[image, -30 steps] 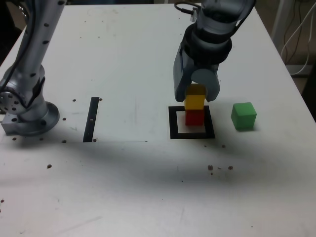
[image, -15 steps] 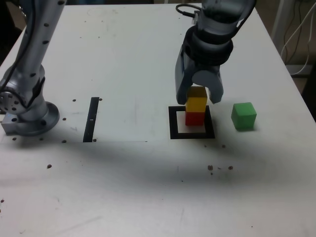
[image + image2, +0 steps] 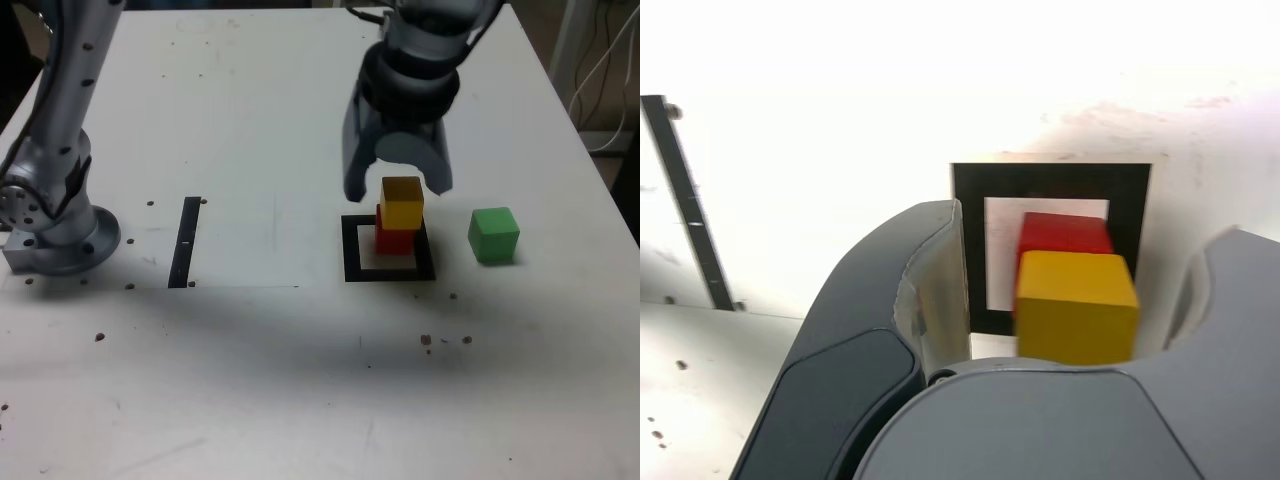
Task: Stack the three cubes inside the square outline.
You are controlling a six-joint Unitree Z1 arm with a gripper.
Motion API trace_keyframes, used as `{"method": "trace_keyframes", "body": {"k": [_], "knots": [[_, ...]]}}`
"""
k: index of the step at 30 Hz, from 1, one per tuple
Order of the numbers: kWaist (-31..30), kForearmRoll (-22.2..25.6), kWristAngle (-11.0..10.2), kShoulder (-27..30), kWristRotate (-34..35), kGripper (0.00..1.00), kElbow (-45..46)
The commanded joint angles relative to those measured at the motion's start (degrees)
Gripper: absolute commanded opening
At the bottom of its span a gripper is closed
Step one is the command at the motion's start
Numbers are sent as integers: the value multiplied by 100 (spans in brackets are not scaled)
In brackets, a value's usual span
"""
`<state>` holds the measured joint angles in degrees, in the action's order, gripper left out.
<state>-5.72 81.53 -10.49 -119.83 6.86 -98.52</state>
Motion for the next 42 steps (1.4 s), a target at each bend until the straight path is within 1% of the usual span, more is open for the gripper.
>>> {"method": "trace_keyframes", "body": {"k": [1, 5, 11, 15, 17, 20, 22, 23, 25, 33, 42], "knots": [[9, 105, -21, 80, 15, 99, 15], [8, 305, -25, 211, -8, 99, -84], [4, 849, -26, 425, -114, 99, -532], [4, 924, -7, 520, -130, 99, -843], [5, 963, 61, 527, -134, 99, -1057], [11, 1099, 308, 461, -199, 99, -1472], [5, 1188, 526, 356, -253, 99, -1764], [-2, 1215, 602, 297, -271, 98, -1872], [-29, 1221, 683, 163, -264, 98, -2063], [-102, 1223, 689, -402, -163, 97, -2767], [-88, 1224, 813, -1184, -146, 97, -3283]]}}
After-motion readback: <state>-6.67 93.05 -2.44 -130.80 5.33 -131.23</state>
